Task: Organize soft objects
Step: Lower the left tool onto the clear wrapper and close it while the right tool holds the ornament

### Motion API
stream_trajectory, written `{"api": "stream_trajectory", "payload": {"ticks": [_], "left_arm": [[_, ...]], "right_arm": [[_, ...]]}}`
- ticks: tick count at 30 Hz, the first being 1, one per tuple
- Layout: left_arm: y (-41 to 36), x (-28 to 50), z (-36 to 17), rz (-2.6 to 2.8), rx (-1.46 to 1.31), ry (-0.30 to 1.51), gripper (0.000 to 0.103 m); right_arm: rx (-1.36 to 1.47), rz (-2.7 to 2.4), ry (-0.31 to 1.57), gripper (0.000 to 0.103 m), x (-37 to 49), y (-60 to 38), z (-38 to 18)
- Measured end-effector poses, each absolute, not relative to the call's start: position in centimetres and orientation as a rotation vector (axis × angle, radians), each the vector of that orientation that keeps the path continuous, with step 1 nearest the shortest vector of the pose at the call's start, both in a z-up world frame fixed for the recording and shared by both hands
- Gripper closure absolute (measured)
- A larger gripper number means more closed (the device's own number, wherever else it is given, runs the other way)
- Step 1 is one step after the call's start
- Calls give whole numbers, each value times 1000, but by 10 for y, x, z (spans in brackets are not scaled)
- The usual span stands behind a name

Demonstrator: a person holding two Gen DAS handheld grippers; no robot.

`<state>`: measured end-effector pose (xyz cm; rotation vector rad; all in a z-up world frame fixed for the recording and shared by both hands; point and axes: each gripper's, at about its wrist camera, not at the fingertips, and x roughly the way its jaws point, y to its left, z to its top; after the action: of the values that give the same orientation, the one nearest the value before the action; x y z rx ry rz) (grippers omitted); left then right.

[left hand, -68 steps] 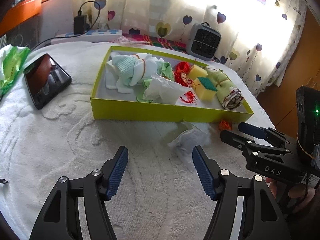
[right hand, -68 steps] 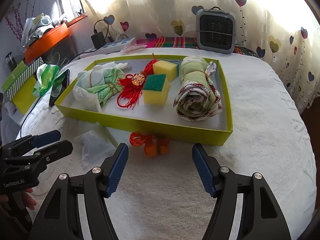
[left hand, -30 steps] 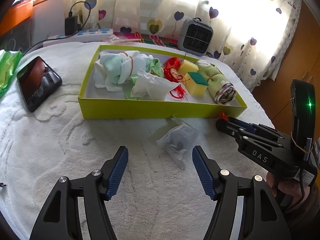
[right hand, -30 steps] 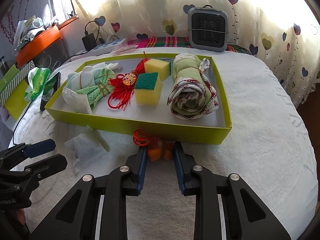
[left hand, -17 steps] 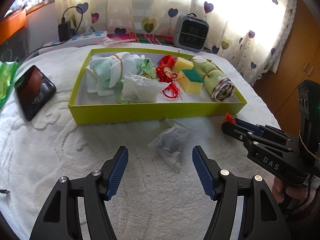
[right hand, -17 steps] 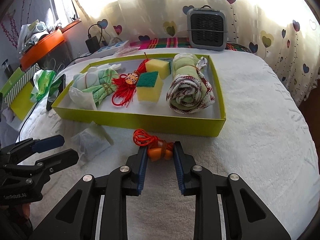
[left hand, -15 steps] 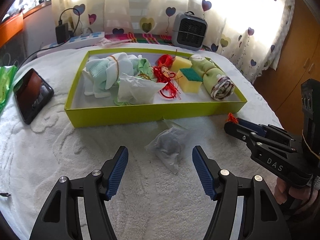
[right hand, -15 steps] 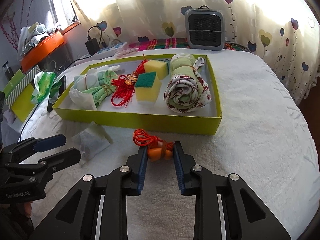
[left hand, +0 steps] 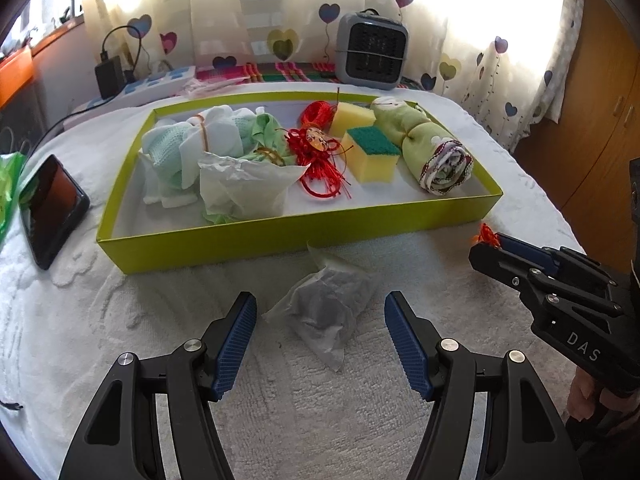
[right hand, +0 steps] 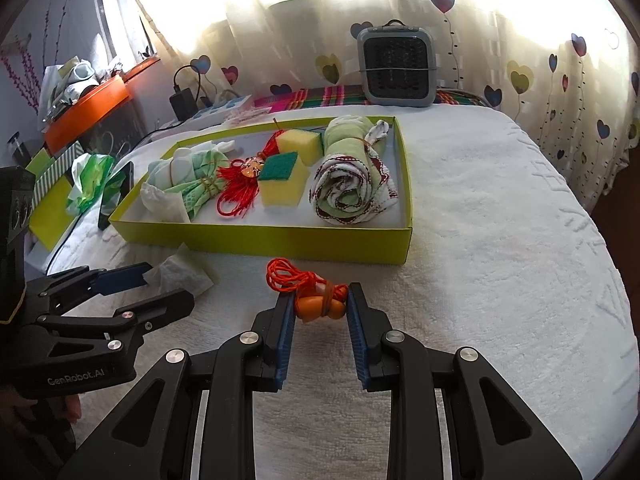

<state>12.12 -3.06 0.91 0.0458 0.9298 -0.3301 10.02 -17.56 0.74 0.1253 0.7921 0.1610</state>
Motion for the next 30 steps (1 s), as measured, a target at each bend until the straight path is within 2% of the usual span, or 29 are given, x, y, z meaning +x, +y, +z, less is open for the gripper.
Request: {"api": "stream_trajectory", "payload": {"ticks": [10,23,30], "left_arm": [[-34,121,7,-310,76,919,39],[-27,120,8,-277,61,909,69],[-26,120,8,-274,54,902,74]], "right_arm": [[148,179,792,76,100,-180,6],[151,182,791,76,100,-180,7],[151,181,792,76,100,-180,7]]}}
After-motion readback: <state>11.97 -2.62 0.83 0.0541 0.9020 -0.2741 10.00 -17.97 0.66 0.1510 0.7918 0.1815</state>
